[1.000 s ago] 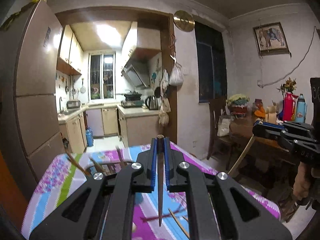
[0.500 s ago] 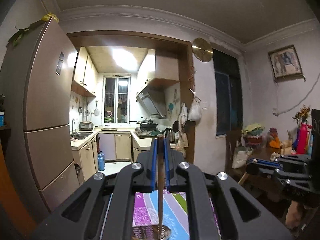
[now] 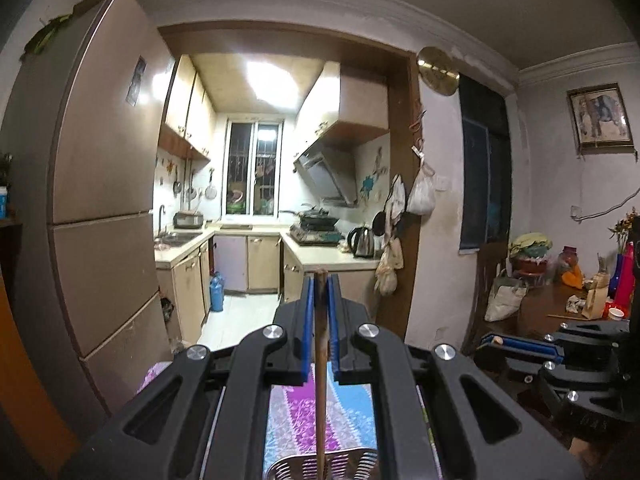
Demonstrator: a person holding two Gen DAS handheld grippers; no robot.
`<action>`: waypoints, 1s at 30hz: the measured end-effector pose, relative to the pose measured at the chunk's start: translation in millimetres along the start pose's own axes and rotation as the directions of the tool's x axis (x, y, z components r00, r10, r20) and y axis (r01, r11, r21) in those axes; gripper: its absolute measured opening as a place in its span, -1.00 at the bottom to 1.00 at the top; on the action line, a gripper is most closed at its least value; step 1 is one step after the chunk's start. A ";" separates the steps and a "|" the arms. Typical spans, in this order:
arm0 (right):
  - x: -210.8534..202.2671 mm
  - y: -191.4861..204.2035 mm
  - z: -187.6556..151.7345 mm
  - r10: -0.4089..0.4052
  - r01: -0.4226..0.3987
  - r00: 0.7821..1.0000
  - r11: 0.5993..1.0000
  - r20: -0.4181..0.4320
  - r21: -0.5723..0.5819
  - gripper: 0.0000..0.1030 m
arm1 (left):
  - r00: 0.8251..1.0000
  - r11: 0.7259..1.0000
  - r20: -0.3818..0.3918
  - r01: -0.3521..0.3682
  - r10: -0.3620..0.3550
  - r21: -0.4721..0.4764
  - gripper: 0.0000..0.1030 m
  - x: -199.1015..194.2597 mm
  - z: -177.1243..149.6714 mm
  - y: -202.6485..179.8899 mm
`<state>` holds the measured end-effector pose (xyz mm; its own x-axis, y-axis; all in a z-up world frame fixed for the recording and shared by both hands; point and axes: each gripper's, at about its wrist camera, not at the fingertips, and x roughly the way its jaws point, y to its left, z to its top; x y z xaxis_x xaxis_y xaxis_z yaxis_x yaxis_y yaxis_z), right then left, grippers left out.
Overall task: Organize utensils
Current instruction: 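Lift both chopsticks upright and carry them over the blue holder, then lower the chopsticks into the blue holder and open both tools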
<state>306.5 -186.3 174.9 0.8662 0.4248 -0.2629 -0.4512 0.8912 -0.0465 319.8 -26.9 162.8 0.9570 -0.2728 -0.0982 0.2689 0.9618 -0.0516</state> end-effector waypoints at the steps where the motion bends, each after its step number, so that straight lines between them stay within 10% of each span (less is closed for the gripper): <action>1: 6.1 0.8 -3.4 0.000 0.000 1.000 1.000 -0.013 0.001 -0.86 | 1.000 1.000 -0.014 -0.004 0.004 -0.001 -0.89 6.0 -3.5 2.3; 18: 16.9 -4.5 -16.4 -0.011 0.013 0.999 0.999 -0.044 0.040 -0.85 | 0.993 0.999 -0.108 -0.036 0.036 -0.003 -0.87 23.5 -29.6 24.9; 30: -130.7 -9.9 -59.8 -0.039 0.033 0.993 0.998 0.116 0.055 -0.49 | 0.999 0.995 0.032 -0.007 0.004 0.103 0.45 -129.1 -65.7 -20.6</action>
<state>185.0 -260.1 152.1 0.9022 0.4052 -0.1476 -0.4100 0.9121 -0.0025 183.6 -12.9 111.3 0.9611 -0.2679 -0.0666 0.2715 0.9610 0.0518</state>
